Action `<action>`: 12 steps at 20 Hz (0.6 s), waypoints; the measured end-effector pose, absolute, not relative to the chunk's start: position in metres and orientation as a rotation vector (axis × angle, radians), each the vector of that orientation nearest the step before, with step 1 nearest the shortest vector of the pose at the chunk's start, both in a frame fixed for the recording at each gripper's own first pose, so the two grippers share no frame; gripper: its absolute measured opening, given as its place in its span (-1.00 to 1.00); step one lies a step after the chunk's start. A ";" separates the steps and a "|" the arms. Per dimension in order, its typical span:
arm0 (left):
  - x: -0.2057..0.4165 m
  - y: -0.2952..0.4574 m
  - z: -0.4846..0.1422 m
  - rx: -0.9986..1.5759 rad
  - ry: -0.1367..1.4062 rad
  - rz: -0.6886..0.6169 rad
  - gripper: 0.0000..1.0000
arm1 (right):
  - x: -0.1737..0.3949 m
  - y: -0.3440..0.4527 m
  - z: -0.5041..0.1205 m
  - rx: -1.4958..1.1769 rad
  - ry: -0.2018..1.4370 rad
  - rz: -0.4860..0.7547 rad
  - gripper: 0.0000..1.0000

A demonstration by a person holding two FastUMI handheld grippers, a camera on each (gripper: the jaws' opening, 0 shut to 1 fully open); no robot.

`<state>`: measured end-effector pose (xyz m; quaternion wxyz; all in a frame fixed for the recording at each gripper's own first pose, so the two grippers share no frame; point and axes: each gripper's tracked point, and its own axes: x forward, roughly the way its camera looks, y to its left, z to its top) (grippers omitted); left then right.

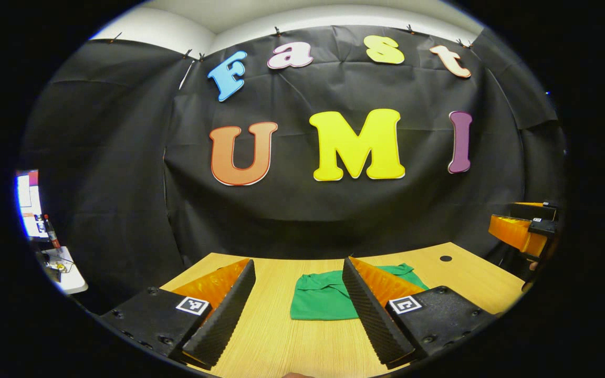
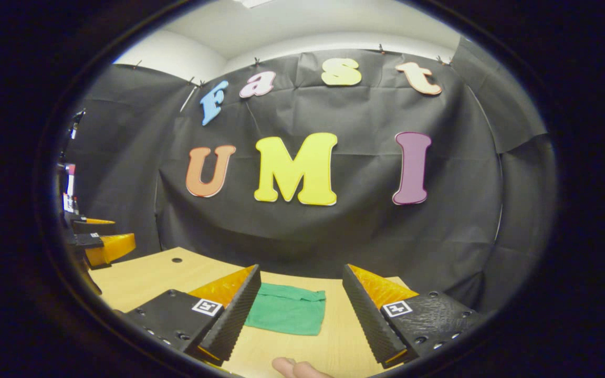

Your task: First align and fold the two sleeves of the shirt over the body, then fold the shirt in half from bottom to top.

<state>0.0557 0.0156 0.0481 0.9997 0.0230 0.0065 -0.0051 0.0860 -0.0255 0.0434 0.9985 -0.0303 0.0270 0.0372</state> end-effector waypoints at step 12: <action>-0.064 -0.038 0.009 0.049 0.010 -0.145 1.00 | -0.071 -0.075 0.010 -0.131 0.026 -0.006 0.89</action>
